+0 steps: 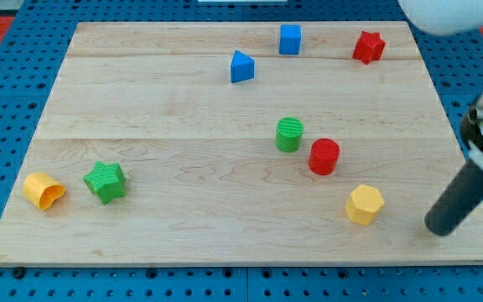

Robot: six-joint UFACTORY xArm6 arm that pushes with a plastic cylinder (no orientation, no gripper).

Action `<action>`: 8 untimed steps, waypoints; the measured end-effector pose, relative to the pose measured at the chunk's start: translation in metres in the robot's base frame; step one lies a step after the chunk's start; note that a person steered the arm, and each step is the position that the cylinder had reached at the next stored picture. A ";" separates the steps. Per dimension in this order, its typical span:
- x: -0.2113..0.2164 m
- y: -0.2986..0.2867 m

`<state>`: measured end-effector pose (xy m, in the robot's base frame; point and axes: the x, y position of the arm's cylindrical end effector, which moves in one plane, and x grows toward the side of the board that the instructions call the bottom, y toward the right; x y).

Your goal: Place the green star towards the top left side of the green circle

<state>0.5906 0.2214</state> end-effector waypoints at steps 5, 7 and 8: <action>0.028 -0.085; 0.027 -0.247; 0.014 -0.319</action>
<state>0.6044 -0.0978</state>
